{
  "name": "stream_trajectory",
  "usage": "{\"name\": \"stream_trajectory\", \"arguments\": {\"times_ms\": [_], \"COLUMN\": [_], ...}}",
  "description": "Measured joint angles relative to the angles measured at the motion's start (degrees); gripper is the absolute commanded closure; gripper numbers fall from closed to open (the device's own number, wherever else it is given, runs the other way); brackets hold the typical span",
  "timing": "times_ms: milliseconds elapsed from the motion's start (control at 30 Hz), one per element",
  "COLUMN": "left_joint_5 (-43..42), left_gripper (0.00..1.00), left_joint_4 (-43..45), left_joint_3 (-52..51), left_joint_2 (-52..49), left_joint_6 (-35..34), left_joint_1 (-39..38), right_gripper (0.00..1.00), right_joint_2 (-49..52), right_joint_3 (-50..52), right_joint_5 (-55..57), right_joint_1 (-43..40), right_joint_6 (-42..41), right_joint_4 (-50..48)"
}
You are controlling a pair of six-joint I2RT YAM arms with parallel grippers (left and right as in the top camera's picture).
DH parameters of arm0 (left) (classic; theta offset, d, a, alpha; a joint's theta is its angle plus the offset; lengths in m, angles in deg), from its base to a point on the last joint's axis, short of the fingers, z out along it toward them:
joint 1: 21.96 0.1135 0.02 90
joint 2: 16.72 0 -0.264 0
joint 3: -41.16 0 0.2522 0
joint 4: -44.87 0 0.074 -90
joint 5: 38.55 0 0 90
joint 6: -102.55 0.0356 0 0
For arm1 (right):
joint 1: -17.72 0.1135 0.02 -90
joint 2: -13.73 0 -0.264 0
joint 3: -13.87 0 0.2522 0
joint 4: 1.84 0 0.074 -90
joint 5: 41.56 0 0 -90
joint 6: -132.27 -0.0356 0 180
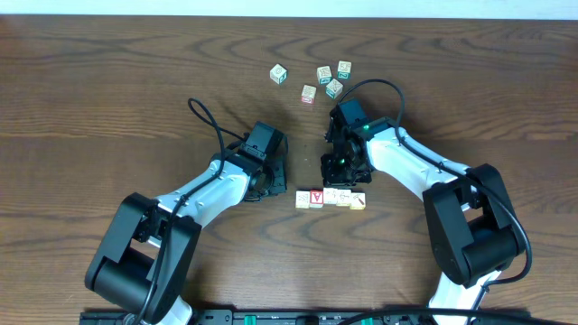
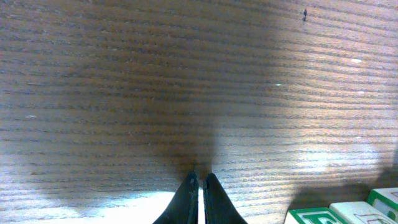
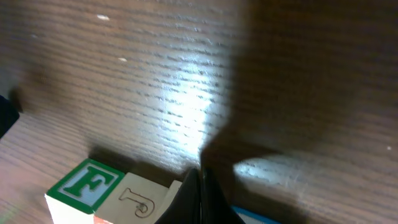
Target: Lift 5 blocks
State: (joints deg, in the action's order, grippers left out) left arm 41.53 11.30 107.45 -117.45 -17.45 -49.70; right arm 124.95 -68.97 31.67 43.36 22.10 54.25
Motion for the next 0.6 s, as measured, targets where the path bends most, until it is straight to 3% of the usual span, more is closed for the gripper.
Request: {"name": "stream_trajectory", "arguments": {"times_ms": [600], "left_joint_5": [0.0], "left_gripper": [0.92], "left_joint_4": [0.0], "left_joint_3": [0.0], "left_joint_2": [0.0], "left_joint_6": [0.0], "left_joint_1": [0.0], "right_gripper": [0.99], "right_joint_2": [0.0], "right_joint_3": [0.0], "right_joint_5": [0.0], "right_joint_1": [0.0], "right_joint_6": [0.0], "right_joint_4": [0.8]}}
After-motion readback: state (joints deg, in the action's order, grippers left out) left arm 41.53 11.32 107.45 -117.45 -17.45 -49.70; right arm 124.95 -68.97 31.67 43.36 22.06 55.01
